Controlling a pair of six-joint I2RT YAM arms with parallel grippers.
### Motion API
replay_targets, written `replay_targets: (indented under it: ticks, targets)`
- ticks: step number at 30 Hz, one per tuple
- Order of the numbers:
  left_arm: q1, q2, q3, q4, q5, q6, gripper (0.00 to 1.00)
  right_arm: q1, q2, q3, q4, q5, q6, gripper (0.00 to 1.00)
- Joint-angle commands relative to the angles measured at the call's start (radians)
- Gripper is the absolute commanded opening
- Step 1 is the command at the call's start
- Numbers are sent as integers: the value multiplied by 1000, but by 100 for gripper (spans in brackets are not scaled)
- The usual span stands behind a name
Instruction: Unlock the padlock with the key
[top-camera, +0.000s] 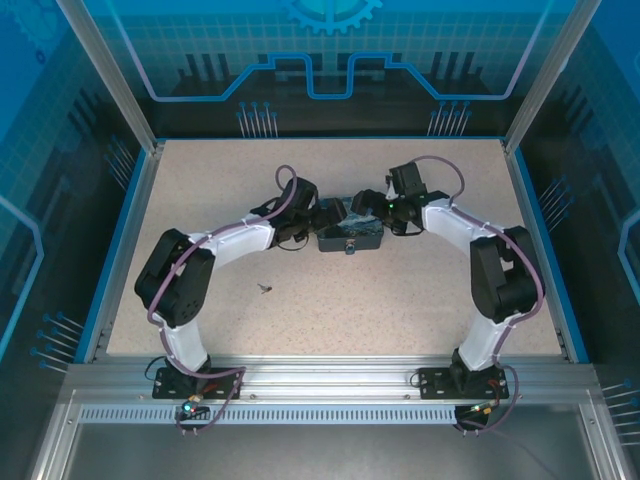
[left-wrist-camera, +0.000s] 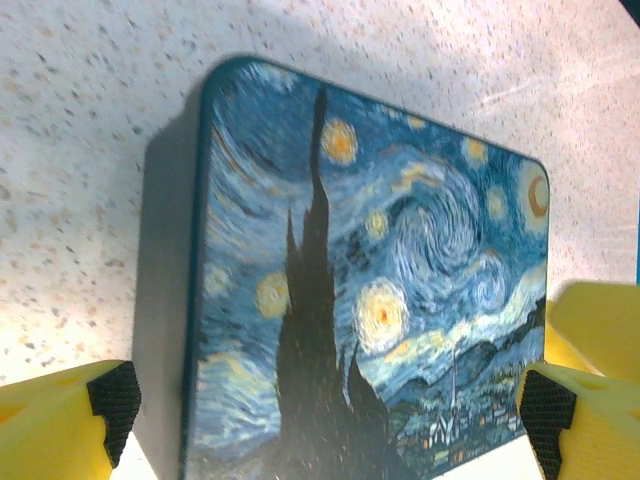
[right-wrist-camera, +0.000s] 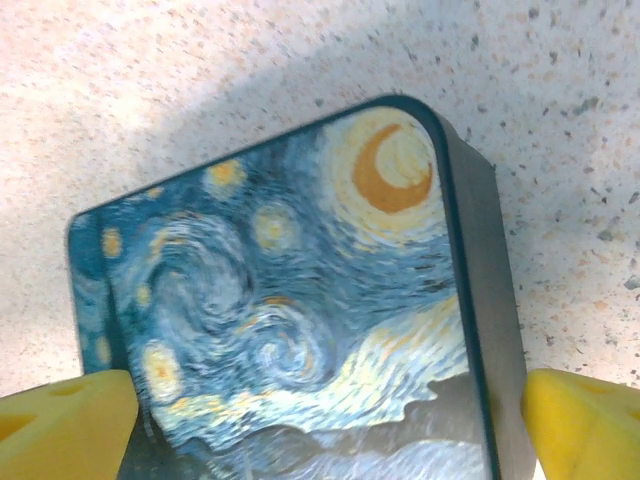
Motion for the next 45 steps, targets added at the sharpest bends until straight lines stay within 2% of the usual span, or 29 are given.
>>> replay_targets:
  ticks: [1,8,12,15,21,27,29,32,37,41,45]
  targets:
    - [44,-43,60,-80,-44,31,99,-13,-72,-10,6,19,6,100]
    - [91,-232,-43,-209,-67,56,99,-3,-225,-72,-41,49,-15,96]
    - [142,-374,-171,-257,-60,27,99,96,-317,-98,-93,47,-69,93]
    - [199,-453,-222,-332,-45,29,99,198,-330,-100,-118,46,-110,89]
    - [344,-540,-269,-387,-15,37,99,421,-204,-50,-111,69,-189,73]
    - [446,-494,-208,-409,53,58,99,603,44,165,-210,124,-327,50]
    - [456,-476,-196,-413,106,67,99,634,112,231,-254,162,-343,48]
    - [446,-483,-236,-422,170,65,99,640,136,244,-248,162,-314,48]
    - [368,-588,-403,-388,157,-17,98,613,44,138,-188,188,-235,48]
    - [228,-637,-439,-438,31,-60,91,574,-65,17,-134,188,-176,49]
    - [69,-634,-457,-487,-121,-172,81,512,-192,-98,-72,150,-133,52]
